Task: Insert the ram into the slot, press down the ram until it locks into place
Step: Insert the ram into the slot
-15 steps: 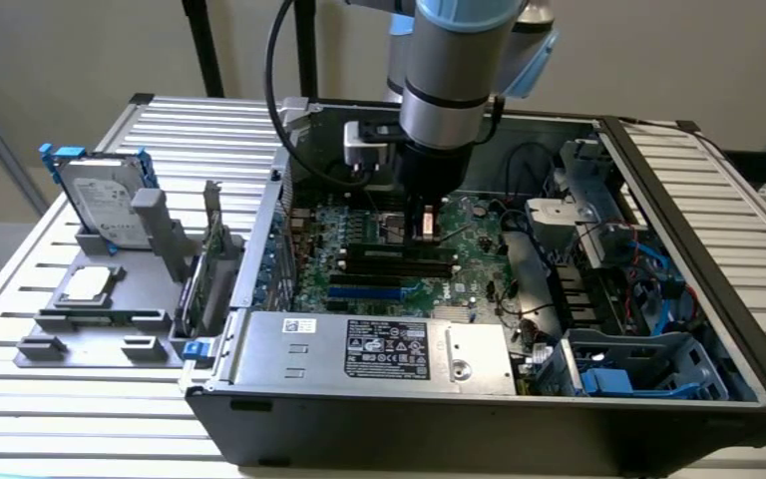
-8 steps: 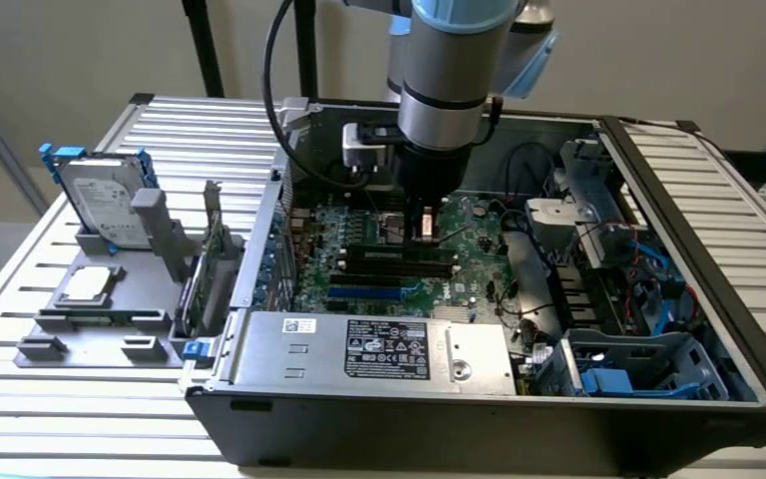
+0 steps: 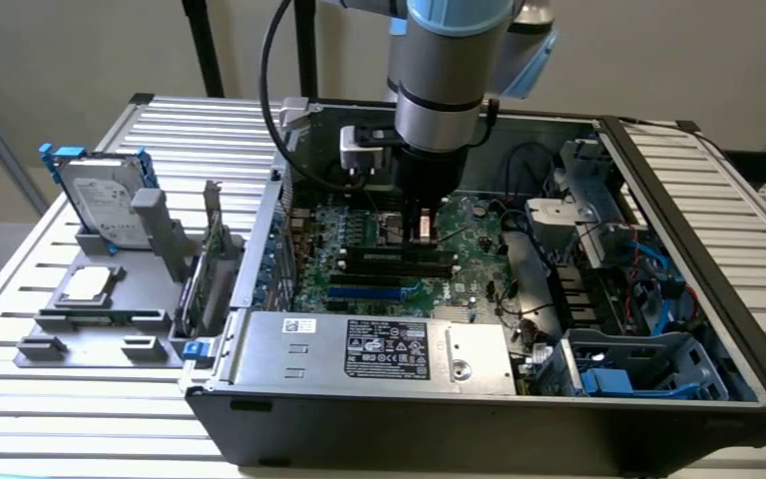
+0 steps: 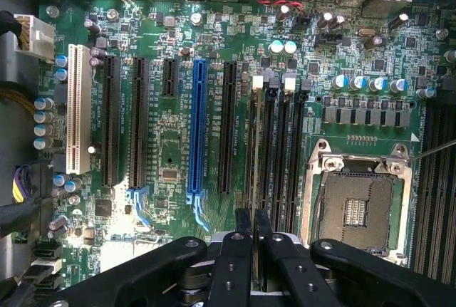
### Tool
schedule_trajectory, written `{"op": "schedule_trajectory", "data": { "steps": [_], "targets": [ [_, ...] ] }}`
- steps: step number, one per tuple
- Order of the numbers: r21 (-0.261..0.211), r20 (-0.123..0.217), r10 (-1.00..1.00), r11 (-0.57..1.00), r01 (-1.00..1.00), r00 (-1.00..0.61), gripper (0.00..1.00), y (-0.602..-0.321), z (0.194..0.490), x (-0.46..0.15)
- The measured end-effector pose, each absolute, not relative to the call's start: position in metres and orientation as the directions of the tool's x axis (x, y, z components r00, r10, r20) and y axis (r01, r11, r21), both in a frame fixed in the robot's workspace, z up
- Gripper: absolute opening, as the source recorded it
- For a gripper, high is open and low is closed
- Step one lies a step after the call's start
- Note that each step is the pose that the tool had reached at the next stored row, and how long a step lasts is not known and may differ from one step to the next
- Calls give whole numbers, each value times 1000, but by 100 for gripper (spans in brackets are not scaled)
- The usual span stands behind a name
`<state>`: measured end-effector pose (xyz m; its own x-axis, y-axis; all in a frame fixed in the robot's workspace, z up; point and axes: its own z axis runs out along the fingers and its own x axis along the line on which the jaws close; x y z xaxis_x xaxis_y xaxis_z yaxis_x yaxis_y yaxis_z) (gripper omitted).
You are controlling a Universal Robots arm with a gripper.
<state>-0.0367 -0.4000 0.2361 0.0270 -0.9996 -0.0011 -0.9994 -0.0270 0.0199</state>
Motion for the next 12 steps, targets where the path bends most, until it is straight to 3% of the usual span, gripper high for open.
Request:
{"op": "schedule_trajectory", "data": {
  "steps": [12],
  "targets": [
    [15, 2, -1000, -26, -1000, 26, 13, -399, 233, -38]
  ]
}}
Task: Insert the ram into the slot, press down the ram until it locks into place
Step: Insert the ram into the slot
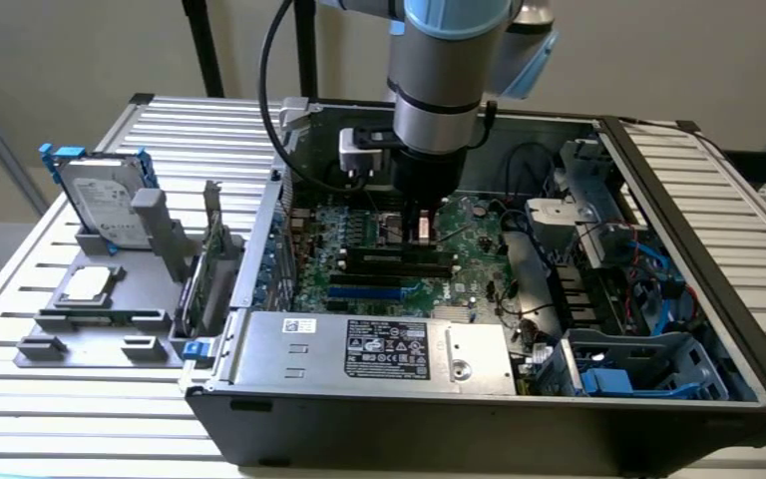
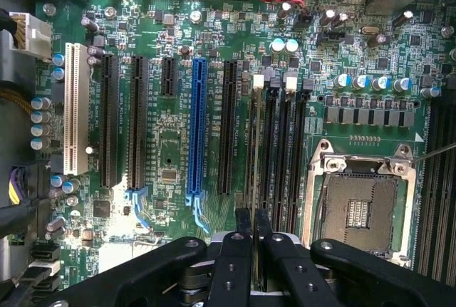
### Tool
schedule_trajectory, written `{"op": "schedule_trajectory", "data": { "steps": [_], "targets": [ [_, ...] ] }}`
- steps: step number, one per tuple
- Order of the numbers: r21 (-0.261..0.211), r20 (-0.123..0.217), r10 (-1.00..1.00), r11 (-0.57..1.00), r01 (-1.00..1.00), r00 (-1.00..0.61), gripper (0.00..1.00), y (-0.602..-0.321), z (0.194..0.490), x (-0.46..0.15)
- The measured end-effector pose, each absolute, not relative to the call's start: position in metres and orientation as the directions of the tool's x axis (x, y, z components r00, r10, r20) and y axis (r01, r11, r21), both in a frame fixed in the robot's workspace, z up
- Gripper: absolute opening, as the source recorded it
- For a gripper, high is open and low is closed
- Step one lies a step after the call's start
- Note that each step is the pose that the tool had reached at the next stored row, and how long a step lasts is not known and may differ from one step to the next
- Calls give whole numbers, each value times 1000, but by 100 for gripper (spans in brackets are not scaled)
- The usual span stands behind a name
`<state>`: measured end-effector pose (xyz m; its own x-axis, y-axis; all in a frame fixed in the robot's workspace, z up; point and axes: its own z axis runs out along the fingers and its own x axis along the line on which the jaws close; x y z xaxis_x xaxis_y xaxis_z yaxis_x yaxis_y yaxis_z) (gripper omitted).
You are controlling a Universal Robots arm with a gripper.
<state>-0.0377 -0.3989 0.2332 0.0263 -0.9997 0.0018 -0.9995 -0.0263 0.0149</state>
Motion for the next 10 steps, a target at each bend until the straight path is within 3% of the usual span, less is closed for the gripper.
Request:
{"op": "schedule_trajectory", "data": {
  "steps": [10],
  "targets": [
    [12, 2, -1000, -25, -1000, 25, 13, -398, 231, -39]
  ]
}}
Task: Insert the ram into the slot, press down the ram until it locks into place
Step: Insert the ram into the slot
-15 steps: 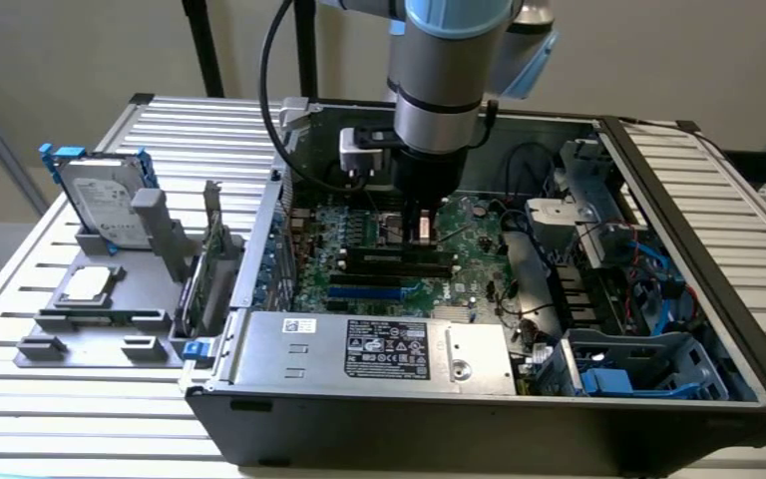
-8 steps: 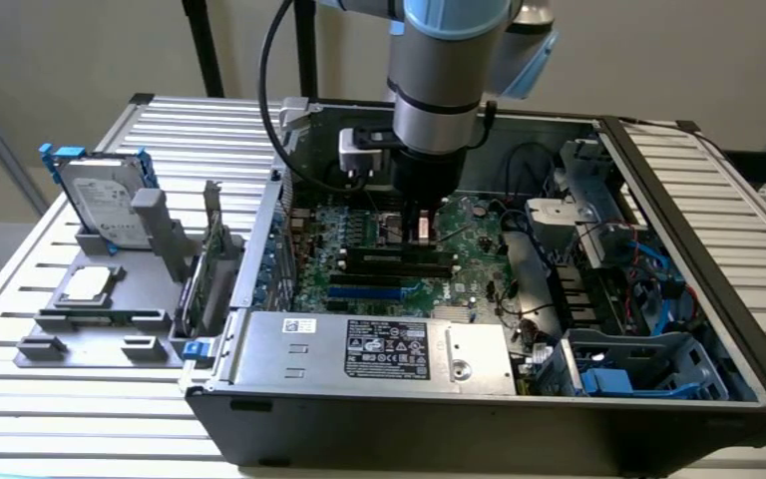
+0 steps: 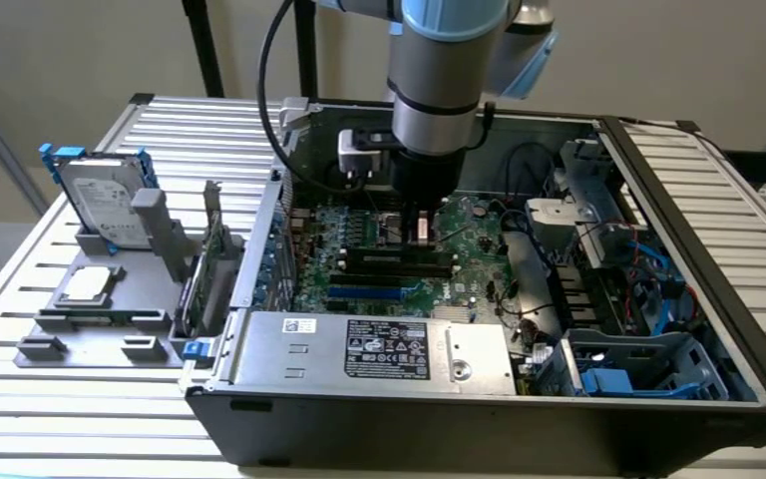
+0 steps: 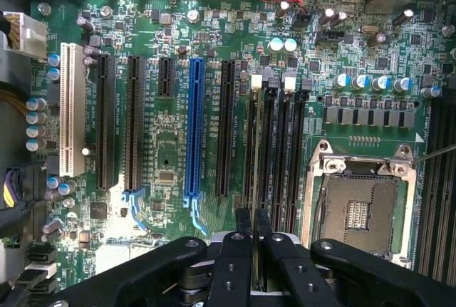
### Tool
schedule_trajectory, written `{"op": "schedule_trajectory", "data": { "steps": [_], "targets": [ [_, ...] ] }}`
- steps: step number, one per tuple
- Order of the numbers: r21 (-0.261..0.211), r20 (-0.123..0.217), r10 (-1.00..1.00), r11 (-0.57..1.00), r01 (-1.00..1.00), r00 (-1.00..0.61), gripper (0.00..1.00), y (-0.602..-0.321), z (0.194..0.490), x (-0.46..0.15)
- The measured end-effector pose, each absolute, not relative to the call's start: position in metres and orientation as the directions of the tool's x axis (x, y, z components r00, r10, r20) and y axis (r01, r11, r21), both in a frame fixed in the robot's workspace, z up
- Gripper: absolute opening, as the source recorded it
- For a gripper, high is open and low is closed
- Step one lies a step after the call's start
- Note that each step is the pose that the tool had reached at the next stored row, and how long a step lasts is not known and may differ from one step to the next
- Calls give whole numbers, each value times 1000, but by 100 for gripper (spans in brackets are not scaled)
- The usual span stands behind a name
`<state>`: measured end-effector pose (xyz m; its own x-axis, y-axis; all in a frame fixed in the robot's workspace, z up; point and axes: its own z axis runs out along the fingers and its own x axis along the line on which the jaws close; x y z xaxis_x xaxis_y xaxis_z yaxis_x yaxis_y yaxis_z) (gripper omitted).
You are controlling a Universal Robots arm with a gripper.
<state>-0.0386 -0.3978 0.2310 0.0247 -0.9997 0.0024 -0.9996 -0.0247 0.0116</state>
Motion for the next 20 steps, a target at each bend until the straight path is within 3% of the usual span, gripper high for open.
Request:
{"op": "schedule_trajectory", "data": {
  "steps": [20],
  "targets": [
    [9, 6, -1000, -18, -1000, 18, 13, -397, 226, -39]
  ]
}}
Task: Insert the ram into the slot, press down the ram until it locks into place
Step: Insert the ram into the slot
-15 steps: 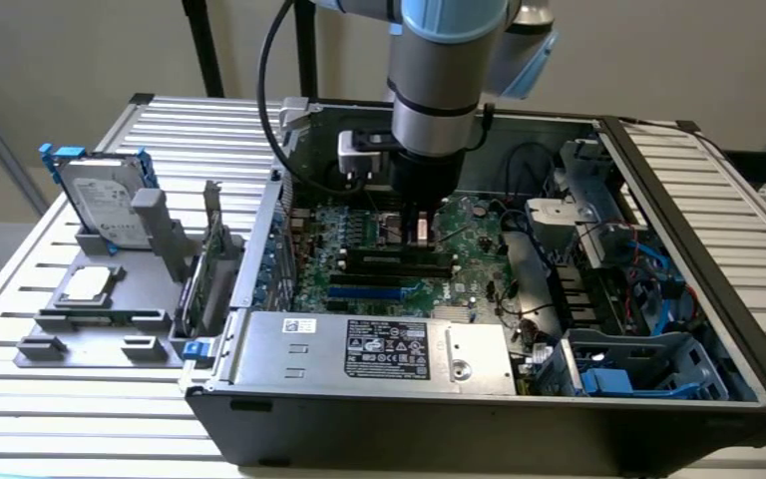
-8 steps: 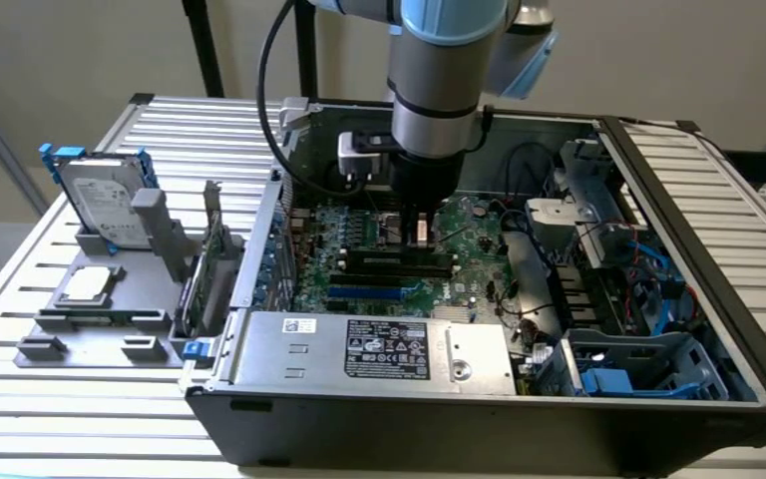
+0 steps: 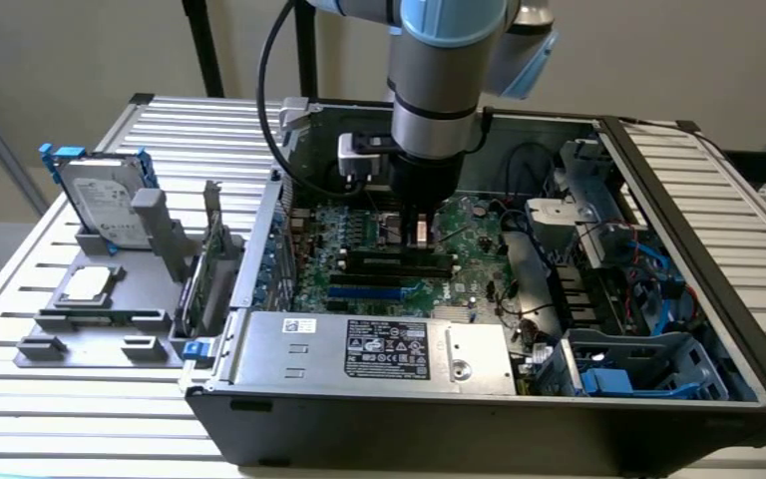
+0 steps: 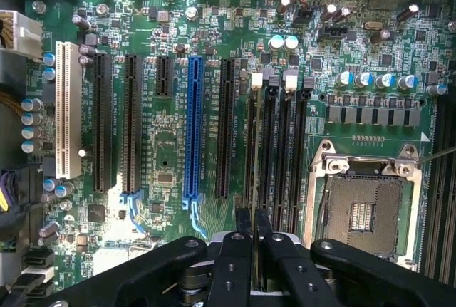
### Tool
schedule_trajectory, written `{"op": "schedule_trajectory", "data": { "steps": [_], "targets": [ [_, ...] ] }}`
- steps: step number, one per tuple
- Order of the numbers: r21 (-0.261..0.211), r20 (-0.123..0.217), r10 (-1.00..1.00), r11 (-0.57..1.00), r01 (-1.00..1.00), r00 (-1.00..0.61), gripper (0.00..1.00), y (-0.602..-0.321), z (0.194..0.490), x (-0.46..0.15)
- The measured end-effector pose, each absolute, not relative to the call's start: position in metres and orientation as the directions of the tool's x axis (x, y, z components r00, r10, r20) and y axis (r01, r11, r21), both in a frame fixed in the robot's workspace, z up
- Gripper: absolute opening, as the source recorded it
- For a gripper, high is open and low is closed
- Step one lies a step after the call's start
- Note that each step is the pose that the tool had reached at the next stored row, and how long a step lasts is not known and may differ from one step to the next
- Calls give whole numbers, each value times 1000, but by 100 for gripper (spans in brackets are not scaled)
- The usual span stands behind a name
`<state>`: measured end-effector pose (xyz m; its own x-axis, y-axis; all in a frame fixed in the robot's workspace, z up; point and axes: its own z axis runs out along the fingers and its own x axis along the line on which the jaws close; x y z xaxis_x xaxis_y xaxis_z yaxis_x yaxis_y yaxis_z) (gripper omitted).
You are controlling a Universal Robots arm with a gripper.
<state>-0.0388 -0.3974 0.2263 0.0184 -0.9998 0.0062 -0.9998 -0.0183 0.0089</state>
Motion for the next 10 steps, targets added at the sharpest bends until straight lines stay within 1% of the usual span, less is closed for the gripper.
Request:
{"op": "schedule_trajectory", "data": {
  "steps": [10],
  "targets": [
    [8, 6, -1000, -18, -1000, 18, 13, -397, 225, -39]
  ]
}}
